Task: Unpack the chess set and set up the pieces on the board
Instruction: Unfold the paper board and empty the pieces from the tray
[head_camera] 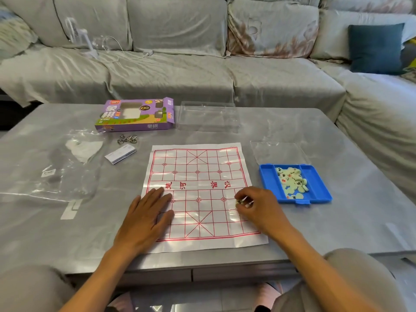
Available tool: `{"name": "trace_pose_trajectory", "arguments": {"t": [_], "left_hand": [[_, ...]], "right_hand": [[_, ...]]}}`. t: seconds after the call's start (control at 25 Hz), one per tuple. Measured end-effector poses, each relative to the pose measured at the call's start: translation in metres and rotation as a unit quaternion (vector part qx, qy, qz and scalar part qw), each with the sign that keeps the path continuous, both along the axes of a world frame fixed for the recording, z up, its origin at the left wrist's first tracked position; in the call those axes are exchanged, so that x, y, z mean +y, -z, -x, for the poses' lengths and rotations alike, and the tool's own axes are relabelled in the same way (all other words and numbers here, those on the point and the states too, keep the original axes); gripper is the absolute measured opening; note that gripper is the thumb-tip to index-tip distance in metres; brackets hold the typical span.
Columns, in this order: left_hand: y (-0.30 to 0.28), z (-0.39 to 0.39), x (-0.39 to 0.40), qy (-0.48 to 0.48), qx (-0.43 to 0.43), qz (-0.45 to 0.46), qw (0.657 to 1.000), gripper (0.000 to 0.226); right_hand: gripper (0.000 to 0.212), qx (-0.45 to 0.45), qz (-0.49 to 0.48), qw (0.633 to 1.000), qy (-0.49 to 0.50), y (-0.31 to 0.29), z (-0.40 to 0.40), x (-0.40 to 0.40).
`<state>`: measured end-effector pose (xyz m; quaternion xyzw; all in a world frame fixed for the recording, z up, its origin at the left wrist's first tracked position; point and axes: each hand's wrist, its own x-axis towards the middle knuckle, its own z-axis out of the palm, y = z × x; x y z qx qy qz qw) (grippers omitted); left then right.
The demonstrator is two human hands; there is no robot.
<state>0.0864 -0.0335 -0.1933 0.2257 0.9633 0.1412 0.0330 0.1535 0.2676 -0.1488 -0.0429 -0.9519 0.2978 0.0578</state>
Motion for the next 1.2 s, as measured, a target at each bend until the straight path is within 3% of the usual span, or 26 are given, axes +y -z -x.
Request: {"name": "trace_pose_trajectory", "arguments": {"t": [0.16,0.24,0.32,0.4,0.52,0.6,0.88,1.0,1.08,1.2], "left_hand": [[0.001,0.003,-0.003,-0.005,0.002,-0.001,1.0,0.08],[-0.005,0.009,-0.007,-0.009,0.011,0.041,0.999,0.079],[-0.015,0.009,-0.005,0.0,0.062,0.066,0.996,0.066],[-0.027,-0.002,0.017,0.041,0.116,0.015,0.992,0.053],[-0.024,-0.028,0.076,0.112,0.051,-0.014,0.992,0.066],[-0.011,-0.035,0.096,0.092,0.006,0.013,0.996,0.079],[0.001,-0.018,0.083,0.064,0.021,0.047,0.997,0.076],[-0.001,-0.019,0.085,0.061,0.015,0.047,0.997,0.078],[-0.001,-0.019,0.085,0.06,0.014,0.053,0.997,0.076],[0.0,-0.017,0.086,0.059,0.016,0.05,0.997,0.077]], "right_hand": [[0.018,-0.017,-0.021,0.998,0.059,0.004,0.002,0.034],[0.015,-0.011,-0.048,0.995,0.087,0.008,0.003,0.044],[0.014,-0.008,-0.053,0.992,0.115,0.01,0.007,0.051],[0.014,-0.002,-0.052,0.989,0.135,0.011,0.012,0.059],[0.014,0.001,-0.06,0.99,0.132,0.012,0.011,0.066],[0.014,0.001,-0.066,0.989,0.133,0.009,0.006,0.072],[0.019,-0.02,0.004,0.999,0.036,0.004,-0.019,0.045],[0.025,0.024,-0.053,0.991,0.123,-0.01,-0.013,0.06],[0.038,-0.049,-0.142,0.967,0.207,-0.024,-0.007,0.096],[0.037,-0.209,-0.211,0.935,0.191,-0.026,-0.011,0.141]]}}
